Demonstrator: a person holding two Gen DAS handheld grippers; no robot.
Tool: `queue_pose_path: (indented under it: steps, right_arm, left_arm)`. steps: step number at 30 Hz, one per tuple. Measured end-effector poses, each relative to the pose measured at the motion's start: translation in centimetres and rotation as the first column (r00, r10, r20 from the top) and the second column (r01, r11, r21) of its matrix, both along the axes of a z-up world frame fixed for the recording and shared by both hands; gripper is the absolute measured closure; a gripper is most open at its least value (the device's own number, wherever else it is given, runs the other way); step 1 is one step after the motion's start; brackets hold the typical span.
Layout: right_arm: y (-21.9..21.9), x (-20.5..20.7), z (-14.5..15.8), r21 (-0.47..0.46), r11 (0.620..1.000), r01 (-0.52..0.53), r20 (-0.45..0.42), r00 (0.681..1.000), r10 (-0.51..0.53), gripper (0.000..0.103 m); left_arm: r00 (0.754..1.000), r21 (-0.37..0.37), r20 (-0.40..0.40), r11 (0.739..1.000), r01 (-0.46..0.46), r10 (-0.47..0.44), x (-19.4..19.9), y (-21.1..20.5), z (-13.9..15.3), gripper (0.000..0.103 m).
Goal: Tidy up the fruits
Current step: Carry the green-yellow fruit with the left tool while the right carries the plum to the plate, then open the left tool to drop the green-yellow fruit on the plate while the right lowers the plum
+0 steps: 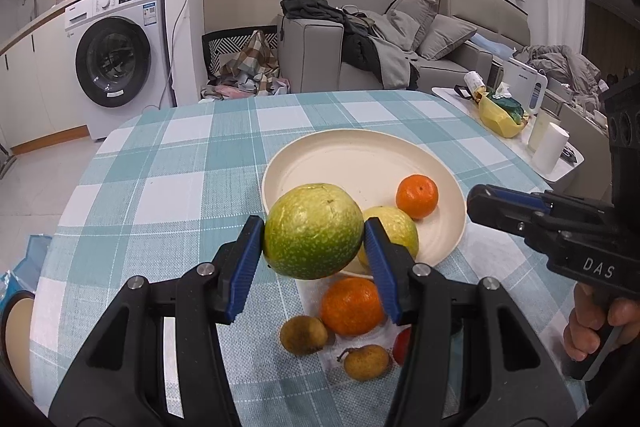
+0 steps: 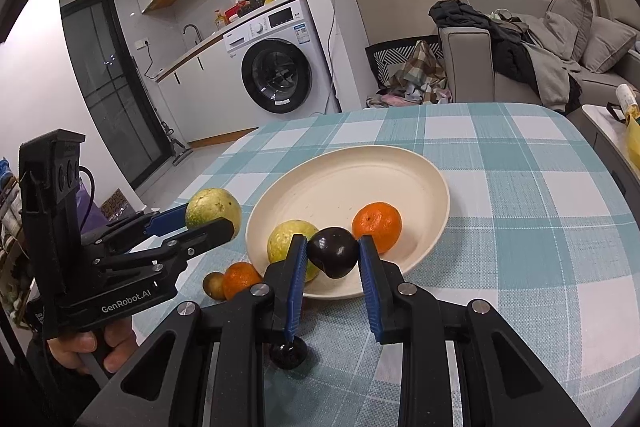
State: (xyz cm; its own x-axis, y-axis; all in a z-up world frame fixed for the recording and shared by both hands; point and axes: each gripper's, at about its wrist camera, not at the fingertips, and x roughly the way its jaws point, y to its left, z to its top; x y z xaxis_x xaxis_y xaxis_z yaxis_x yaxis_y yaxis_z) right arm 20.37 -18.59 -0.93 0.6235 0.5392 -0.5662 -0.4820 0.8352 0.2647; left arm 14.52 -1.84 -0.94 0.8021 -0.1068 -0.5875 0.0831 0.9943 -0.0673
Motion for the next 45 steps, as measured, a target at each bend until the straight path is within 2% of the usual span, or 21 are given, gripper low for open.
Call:
queue_pose_path:
  steps: [9, 13, 28, 35, 45]
  right_arm:
    - [-0.1, 0.8, -0.7, -0.002, 1.0, 0.008, -0.018, 1.0, -0.009, 0.076]
    - [0.1, 1.1, -1.2, -0.005, 1.0, 0.006, -0.04, 0.999, -0.006, 0.076]
    - [1.2, 2.1, -2.6, -0.062, 0.998, 0.0, -0.09, 0.996, -0.005, 0.076]
    - [1.3, 2.1, -2.7, -0.065, 0.998, 0.001, -0.09, 0.996, -0.007, 0.076]
    - [1.3, 1.9, -2.5, -0.078, 0.997, 0.004, -0.081, 0.997, -0.01, 0.076]
  left_arm:
    - [1.0, 0.006, -0.024, 1.0, 0.003, -0.003, 1.4, -0.1, -1.0, 0.054]
    - [0.999, -0.015, -0.042, 1.0, 0.006, -0.006, 1.9, 0.1, -1.7, 0.054]
    - [0.999, 0.035, -0.035, 0.999, 0.026, -0.025, 2.0, -1.1, -2.3, 0.054]
    - [0.997, 0.0, -0.065, 0.999, 0.032, -0.032, 2.5, -1.1, -2.6, 0.054]
    - [0.998, -0.002, -0.052, 1.0, 0.031, -0.031, 2.4, -0.8, -2.5, 0.053]
